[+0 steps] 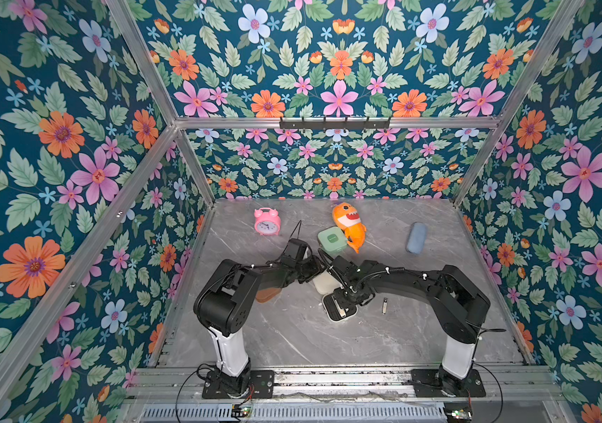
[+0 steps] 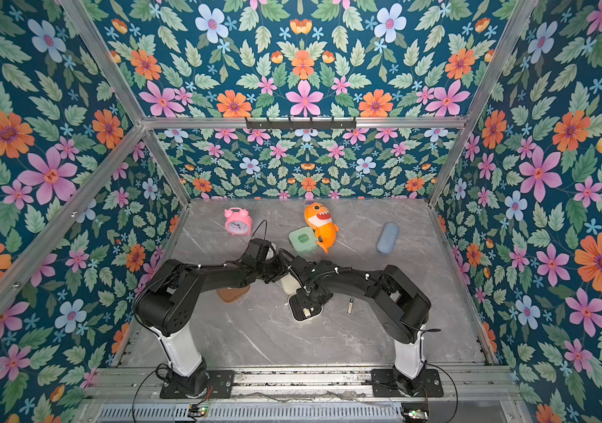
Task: Organize nail clipper sets
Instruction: Place the nail clipper in the storage box.
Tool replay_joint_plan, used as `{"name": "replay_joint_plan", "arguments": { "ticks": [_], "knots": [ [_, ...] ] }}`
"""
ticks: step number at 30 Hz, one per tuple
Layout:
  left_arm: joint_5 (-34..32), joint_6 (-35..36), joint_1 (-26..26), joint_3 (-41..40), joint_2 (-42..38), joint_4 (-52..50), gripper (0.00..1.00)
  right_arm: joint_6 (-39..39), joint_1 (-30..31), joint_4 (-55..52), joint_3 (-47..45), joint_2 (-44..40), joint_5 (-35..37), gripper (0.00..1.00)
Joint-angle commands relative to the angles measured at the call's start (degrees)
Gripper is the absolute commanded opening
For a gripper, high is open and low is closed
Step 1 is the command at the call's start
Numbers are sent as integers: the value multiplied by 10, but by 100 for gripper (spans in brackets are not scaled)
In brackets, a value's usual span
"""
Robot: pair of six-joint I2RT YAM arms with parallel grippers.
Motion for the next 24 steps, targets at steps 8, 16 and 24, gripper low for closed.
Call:
{"name": "replay_joint_plan", "arguments": {
  "ticks": [8,16,24],
  "knots": [
    [-10,7,-1,2,5,-43,45,-4,-6,-55,37,-10,14,30],
    [-10,8,-1,6,6,-46,45,-11,-7,-56,49,-17,1,30],
    [-11,9,-1,6,3,-49,44,-9,-9,-51,55,-7,4,17]
  ]
}}
